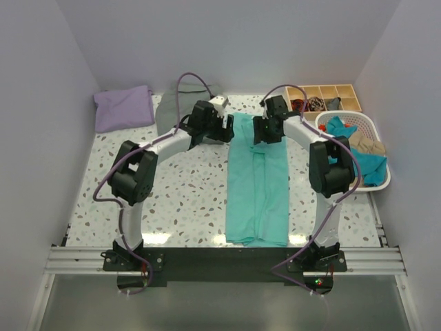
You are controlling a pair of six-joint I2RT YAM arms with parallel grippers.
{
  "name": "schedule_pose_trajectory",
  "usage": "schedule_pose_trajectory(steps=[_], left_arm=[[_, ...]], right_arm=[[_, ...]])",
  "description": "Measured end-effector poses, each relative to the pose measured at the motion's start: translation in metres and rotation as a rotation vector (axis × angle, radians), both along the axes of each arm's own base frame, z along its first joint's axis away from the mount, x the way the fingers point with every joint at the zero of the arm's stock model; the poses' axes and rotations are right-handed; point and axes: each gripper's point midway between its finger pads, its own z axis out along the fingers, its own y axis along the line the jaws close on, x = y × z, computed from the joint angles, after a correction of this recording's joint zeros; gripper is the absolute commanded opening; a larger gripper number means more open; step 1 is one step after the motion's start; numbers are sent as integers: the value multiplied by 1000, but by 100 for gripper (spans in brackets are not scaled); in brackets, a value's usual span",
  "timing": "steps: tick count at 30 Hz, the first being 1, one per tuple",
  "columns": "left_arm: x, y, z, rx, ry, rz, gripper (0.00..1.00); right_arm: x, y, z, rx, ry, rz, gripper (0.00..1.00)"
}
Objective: Fold and stack the t-shirts
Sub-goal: Fold the tshirt
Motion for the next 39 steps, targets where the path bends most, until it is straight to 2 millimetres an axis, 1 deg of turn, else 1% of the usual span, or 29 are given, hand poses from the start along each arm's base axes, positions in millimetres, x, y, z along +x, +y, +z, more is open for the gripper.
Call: schedule_pose_trajectory(steps=[5, 10, 14, 21, 22, 24, 26, 27, 31, 33, 34, 35, 37, 39], left_arm=[[-5, -2, -3, 5, 7, -7, 85], [-13, -4, -12, 15, 25, -16, 85], [-17, -6, -15, 19, 34, -21, 84], [-24, -8, -18, 24, 47, -28, 84], [-26, -9, -19, 26, 48, -30, 84], [-30, -9, -18, 27, 50, -34, 84], [-35, -9, -15, 27, 48, -38, 83], [-38, -9, -13, 28, 46, -40, 83], [-58, -7, -4, 31, 46, -55, 83], [-75, -7, 1, 33, 48, -74, 83], [-88, -7, 1, 36, 54, -88, 84], [-97, -8, 1, 37, 60, -102, 84], [-124, -10, -2, 38, 82, -143, 84], [-154, -11, -10, 33, 124, -184, 84]], right_arm=[[-4, -1, 2, -10, 0, 0, 60], [-22, 0, -8, -28, 40, 13, 60], [-31, 4, -12, -37, 62, 26, 60], [-31, 3, -12, -54, 59, 19, 60], [-31, 1, -10, -60, 55, 15, 60], [-30, -1, -1, -68, 36, 7, 61], [-30, -7, 18, -82, -6, -11, 61], [-30, -10, 32, -89, -33, -22, 61], [-35, -26, 92, -105, -151, -94, 62], [-45, -33, 112, -96, -191, -131, 62], [-55, -38, 116, -89, -198, -150, 62], [-65, -41, 114, -87, -189, -161, 62], [-94, -49, 98, -90, -134, -183, 61], [-128, -59, 75, -110, -46, -204, 61]])
